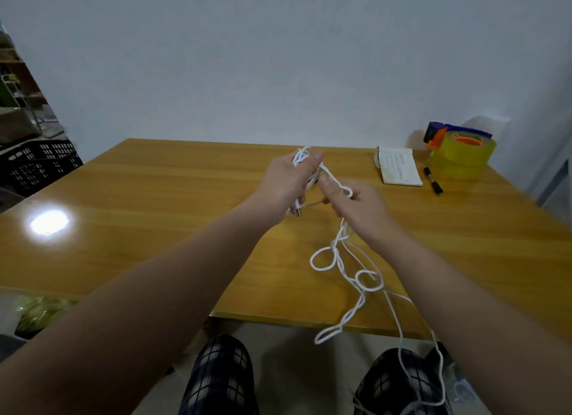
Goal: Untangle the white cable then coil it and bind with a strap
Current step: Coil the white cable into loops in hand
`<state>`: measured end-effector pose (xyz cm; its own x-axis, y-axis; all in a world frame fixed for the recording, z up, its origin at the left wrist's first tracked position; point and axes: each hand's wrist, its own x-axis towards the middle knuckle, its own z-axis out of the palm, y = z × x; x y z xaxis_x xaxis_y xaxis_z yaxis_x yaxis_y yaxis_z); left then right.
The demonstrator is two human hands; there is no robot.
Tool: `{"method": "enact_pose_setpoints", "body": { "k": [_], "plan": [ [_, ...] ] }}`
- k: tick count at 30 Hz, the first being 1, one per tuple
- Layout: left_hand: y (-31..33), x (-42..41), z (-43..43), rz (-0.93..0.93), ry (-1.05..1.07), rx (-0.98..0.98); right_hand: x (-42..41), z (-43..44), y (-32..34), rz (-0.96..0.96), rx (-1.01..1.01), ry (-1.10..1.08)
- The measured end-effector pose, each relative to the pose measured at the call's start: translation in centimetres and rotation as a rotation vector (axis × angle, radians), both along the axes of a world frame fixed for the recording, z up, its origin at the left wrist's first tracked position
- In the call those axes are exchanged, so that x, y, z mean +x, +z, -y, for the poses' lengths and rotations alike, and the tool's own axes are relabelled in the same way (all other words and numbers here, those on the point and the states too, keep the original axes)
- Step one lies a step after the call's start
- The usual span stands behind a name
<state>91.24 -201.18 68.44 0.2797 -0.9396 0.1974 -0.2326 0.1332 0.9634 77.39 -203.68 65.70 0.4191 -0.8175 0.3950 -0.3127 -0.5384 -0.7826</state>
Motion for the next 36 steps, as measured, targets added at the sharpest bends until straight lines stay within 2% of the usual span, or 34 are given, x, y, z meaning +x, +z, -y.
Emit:
{"method": "enact_pose_setpoints", "body": {
  "k": [2,5,8,10,12,14,17,19,21,23,27,29,33,36],
  "plan": [
    [0.1,0.9,0.1,0.212,0.082,-0.007,-0.3,-0.1,0.4,0.044,0.025,-0.033],
    [-0.1,3.0,1.0,0.461,0.169,0.07,-0.9,-0.2,0.9,-0.046,0.03,-0.008],
    [-0.2,3.8,1.7,0.533,0.194,0.169,-1.9,0.1,1.3,-0.037,0.149,0.079],
    [-0.3,3.9,1.7,0.445,0.148,0.164,-2.4,0.8,1.7,-0.072,0.164,0.041],
    [-0.8,3.9,1.3,0.316,0.002,0.181,-2.9,2.5,1.8,-0.171,0.014,-0.083],
    [-1.4,3.6,0.7,0.141,-0.182,0.214,-3.2,3.6,2.0,-0.186,-0.154,-0.171],
    [-1.4,2.1,0.1,-0.023,-0.425,0.345,-2.8,4.1,2.5,-0.011,-0.379,-0.167],
    [-1.0,0.7,-0.2,-0.08,-0.548,0.388,-2.0,4.7,2.9,0.102,-0.451,-0.16],
    [-0.4,-0.2,-0.4,-0.169,-0.624,0.346,-1.5,5.5,3.0,0.174,-0.394,-0.195],
    [0.1,-0.2,-0.5,-0.296,-0.653,0.281,-1.5,6.5,2.6,0.145,-0.318,-0.21],
    [1.4,0.5,-0.6,-0.585,-0.561,0.189,-1.9,6.2,1.4,-0.298,-0.223,-0.275],
    [2.0,0.6,-0.7,-0.678,-0.536,0.113,-1.6,5.7,0.9,-0.461,-0.174,-0.298],
    [2.4,0.6,-0.7,-0.719,-0.564,0.052,-0.1,5.1,0.1,-0.574,-0.117,-0.14],
    [2.9,1.1,-0.8,-0.705,-0.497,0.006,0.8,4.8,-0.8,-0.541,-0.086,-0.013]
  ]
}}
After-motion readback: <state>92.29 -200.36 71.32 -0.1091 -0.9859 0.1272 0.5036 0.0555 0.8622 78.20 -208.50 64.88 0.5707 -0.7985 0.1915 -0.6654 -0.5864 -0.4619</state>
